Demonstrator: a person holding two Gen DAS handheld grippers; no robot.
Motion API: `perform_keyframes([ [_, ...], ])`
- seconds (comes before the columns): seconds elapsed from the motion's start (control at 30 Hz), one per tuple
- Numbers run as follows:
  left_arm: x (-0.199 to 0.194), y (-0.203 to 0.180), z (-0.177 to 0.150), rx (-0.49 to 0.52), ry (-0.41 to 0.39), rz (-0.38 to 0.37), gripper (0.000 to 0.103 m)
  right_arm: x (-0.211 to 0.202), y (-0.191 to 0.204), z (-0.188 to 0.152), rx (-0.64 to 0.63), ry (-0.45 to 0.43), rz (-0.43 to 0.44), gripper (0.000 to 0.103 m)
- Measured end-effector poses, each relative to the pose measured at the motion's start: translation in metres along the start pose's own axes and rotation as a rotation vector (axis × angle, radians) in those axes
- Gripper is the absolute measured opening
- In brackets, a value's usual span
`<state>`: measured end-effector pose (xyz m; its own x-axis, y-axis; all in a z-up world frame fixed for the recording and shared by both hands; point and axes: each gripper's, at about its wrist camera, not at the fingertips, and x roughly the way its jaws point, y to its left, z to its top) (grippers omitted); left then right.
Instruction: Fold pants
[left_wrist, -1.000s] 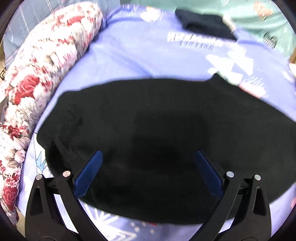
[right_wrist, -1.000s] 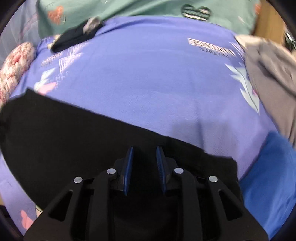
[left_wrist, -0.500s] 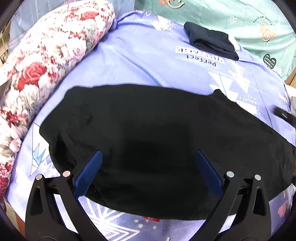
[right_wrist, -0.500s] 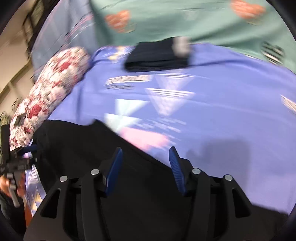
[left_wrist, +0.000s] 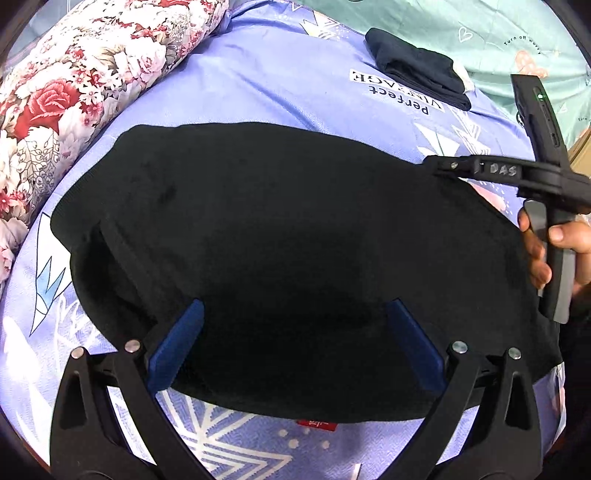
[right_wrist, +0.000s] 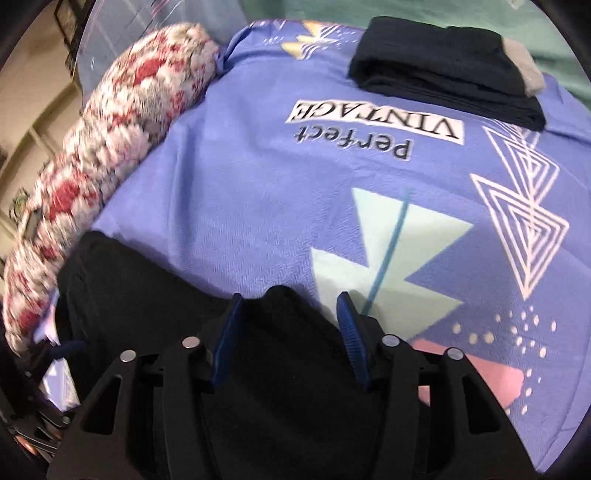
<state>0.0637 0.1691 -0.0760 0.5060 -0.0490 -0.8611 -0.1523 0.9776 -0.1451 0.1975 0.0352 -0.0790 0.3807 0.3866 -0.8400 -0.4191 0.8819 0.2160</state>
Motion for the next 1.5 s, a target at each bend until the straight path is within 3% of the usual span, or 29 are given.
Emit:
perform_keyframes([
  [0.03,0.000,0.000,0.000,0.002,-0.003,-0.002,0.101,0.001,0.004,0.000,-0.016,0.015,0.002,0.020],
  [0.13,-0.001,0.000,-0.001,0.004,-0.011,-0.006,0.101,-0.009,0.013,-0.003,-0.062,-0.042,-0.047,0.008],
  [0.23,0.000,-0.002,-0.002,0.019,-0.008,-0.002,0.101,-0.013,0.009,-0.003,-0.069,-0.089,-0.092,0.005],
  [0.4,0.004,-0.008,0.004,0.045,0.026,0.039,0.101,-0.002,0.017,-0.009,-0.120,-0.123,-0.206,0.009],
  [0.5,-0.010,-0.008,0.012,0.049,-0.001,0.034,0.101,-0.019,0.011,-0.011,-0.102,-0.143,-0.292,0.045],
  [0.53,-0.016,-0.008,0.016,0.054,-0.022,0.044,0.101,-0.035,-0.001,-0.015,-0.050,-0.179,-0.315,0.047],
  [0.63,-0.031,-0.004,0.032,0.074,-0.094,0.075,0.101,-0.064,-0.030,-0.029,0.048,-0.187,-0.250,0.048],
  [0.73,-0.023,0.006,0.056,0.064,-0.150,0.143,0.101,-0.078,-0.034,-0.045,0.015,-0.180,-0.274,0.047],
  [0.8,0.000,0.017,0.073,0.031,-0.122,0.175,0.101,-0.077,-0.032,-0.052,0.037,-0.158,-0.188,0.047],
  [0.87,0.031,0.027,0.085,-0.011,-0.028,0.198,0.101,-0.067,-0.031,-0.056,0.085,-0.120,-0.083,0.042],
  [0.93,0.046,0.029,0.089,-0.018,-0.002,0.217,0.101,-0.055,-0.018,-0.058,0.047,-0.091,-0.094,0.035],
  [1.0,0.054,0.022,0.090,0.016,0.017,0.268,0.101,-0.039,-0.001,-0.063,-0.050,-0.032,-0.220,0.000],
  [1.1,0.057,0.021,0.094,0.007,0.045,0.285,0.101,-0.042,-0.008,-0.069,-0.048,-0.030,-0.251,0.000],
  [1.2,0.050,0.022,0.098,-0.011,0.045,0.291,0.101,-0.067,-0.052,-0.075,0.139,-0.058,-0.304,0.000],
  [1.27,0.036,0.017,0.094,-0.004,0.020,0.284,0.101,-0.103,-0.064,-0.093,0.111,-0.115,-0.531,0.003],
  [1.3,0.026,0.011,0.090,0.010,0.000,0.255,0.101,-0.117,-0.067,-0.101,0.103,-0.138,-0.526,0.003],
  [1.33,0.017,0.006,0.087,0.025,-0.019,0.231,0.101,-0.139,-0.074,-0.119,0.131,-0.164,-0.451,0.003],
  [1.4,0.003,-0.005,0.079,0.054,-0.050,0.203,0.101,-0.163,-0.092,-0.151,0.204,-0.126,-0.350,0.004],
  [1.5,-0.007,-0.018,0.063,0.081,-0.058,0.166,0.101,-0.191,-0.125,-0.212,0.333,-0.066,-0.336,0.012],
])
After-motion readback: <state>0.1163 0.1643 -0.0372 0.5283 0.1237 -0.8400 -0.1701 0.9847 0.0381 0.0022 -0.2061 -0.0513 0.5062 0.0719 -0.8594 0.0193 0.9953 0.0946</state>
